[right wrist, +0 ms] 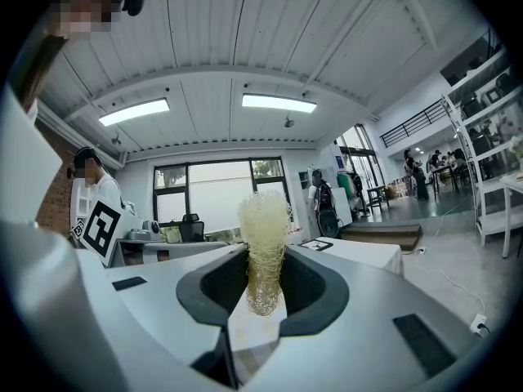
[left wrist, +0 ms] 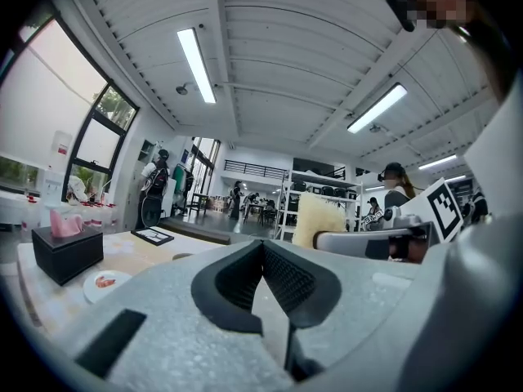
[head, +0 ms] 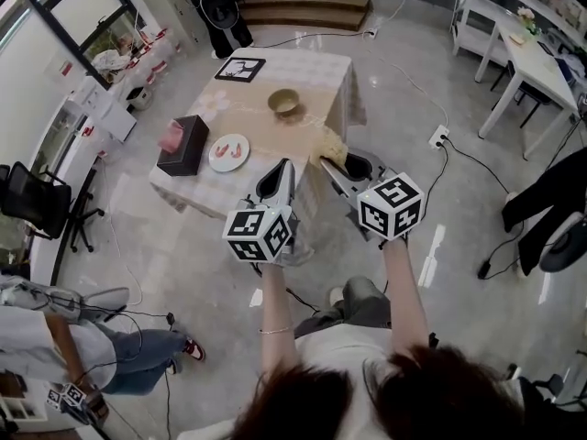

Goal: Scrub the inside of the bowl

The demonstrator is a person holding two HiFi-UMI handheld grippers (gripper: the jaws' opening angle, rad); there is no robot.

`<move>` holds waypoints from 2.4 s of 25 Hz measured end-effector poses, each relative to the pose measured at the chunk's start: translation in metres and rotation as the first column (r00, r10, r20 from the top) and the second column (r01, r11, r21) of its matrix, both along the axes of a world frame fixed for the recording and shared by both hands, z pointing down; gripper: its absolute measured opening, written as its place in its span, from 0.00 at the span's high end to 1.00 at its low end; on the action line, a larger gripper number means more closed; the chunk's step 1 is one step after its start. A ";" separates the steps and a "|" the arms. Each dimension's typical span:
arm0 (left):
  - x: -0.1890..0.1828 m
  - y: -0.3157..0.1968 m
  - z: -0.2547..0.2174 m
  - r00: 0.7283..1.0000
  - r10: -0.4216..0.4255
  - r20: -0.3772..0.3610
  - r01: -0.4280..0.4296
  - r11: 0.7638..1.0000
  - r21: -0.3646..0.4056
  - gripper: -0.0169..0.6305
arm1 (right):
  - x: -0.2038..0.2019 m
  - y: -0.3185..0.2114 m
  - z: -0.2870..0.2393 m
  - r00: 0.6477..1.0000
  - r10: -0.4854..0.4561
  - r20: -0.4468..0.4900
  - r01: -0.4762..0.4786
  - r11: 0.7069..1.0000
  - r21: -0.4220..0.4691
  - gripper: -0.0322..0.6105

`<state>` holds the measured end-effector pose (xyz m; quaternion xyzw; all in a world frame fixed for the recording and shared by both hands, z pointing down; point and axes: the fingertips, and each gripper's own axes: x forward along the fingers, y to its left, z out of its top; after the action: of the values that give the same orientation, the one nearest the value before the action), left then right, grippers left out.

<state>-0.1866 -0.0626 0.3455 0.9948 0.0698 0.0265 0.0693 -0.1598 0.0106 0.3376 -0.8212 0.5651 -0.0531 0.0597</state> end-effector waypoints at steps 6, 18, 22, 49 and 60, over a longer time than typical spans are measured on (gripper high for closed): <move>0.006 -0.004 0.004 1.000 0.015 0.012 -0.015 1.000 -0.002 0.96 | 0.010 -0.006 0.005 1.000 0.008 0.018 -0.008 1.000 -0.008 0.80; 0.033 -0.022 0.021 0.999 -0.012 0.048 0.013 1.000 -0.016 0.96 | 0.045 -0.026 0.018 0.998 -0.015 0.053 0.016 1.000 -0.001 0.80; 0.054 -0.029 0.024 0.997 -0.034 0.064 0.036 0.999 -0.015 0.96 | 0.067 -0.035 0.023 0.996 -0.039 0.075 0.039 0.999 -0.002 0.80; 0.195 -0.070 0.022 0.965 -0.248 0.080 0.250 0.968 -0.013 0.96 | 0.210 -0.087 0.030 0.944 -0.311 0.113 0.318 0.947 -0.054 0.80; 0.212 -0.085 0.031 0.930 -0.351 0.111 0.355 0.935 -0.020 0.96 | 0.237 -0.104 0.041 0.911 -0.386 0.145 0.398 0.915 -0.065 0.80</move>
<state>0.0251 -0.1476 0.3769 0.9868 -0.1133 0.0647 0.0963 0.0777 -0.0930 0.3783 -0.6878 0.7101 -0.1433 0.0460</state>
